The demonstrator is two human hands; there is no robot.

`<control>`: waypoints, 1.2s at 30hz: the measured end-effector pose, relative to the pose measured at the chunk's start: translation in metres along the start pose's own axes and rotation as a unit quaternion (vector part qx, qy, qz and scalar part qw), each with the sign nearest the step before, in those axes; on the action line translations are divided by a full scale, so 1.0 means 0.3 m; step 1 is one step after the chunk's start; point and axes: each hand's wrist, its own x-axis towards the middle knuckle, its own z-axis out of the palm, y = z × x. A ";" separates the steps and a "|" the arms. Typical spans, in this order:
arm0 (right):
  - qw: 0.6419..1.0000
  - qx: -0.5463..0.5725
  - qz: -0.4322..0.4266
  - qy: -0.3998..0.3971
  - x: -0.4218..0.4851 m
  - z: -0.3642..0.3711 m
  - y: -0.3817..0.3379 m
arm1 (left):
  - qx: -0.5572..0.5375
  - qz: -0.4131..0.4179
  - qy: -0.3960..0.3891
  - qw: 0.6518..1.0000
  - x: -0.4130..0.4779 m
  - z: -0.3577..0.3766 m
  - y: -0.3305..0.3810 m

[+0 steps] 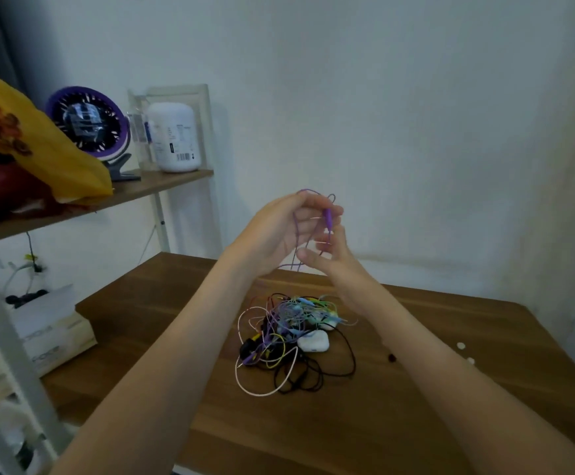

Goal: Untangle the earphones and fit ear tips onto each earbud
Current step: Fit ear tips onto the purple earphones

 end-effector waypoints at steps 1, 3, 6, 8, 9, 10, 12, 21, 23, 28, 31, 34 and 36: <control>0.999 0.028 -0.005 -0.031 0.000 -0.011 -0.012 | -0.022 -0.003 -0.011 1.000 0.006 0.021 0.005; 0.989 0.114 0.006 -0.088 -0.014 -0.034 -0.030 | -0.043 -0.009 -0.018 0.999 0.017 0.060 0.016; 0.968 0.210 0.045 -0.133 -0.055 -0.070 -0.053 | -0.046 -0.012 0.004 0.999 0.046 0.106 0.024; 0.972 0.184 0.051 -0.140 -0.075 -0.105 -0.068 | -0.026 -0.006 0.044 0.999 0.068 0.130 0.023; 0.977 0.153 0.050 -0.137 -0.080 -0.122 -0.070 | -0.020 0.000 0.069 0.997 0.077 0.133 0.023; 0.983 0.118 0.054 -0.134 -0.088 -0.145 -0.075 | -0.023 0.009 0.088 0.996 0.089 0.135 0.024; 0.988 0.033 0.072 -0.131 -0.095 -0.196 -0.072 | -0.061 0.037 0.094 0.993 0.104 0.116 0.035; 0.976 -0.168 0.128 -0.057 -0.136 -0.371 -0.089 | 0.032 0.067 0.153 0.985 0.091 -0.009 0.068; 0.978 -0.162 0.125 -0.039 -0.137 -0.380 -0.109 | 0.196 0.041 0.127 0.971 0.078 -0.004 0.041; 0.987 -0.105 0.118 0.009 -0.144 -0.408 -0.157 | 0.616 -0.056 -0.069 0.783 0.064 0.071 -0.050; 0.985 -0.124 0.119 -0.002 -0.158 -0.423 -0.178 | 0.704 -0.057 -0.085 0.702 0.081 0.112 -0.088; 0.958 -0.244 0.142 -0.052 -0.180 -0.456 -0.195 | 0.473 -0.082 -0.025 0.877 0.094 0.124 -0.083; 0.932 -0.309 0.168 -0.092 -0.188 -0.473 -0.190 | 0.244 -0.082 0.031 0.966 0.105 0.123 -0.057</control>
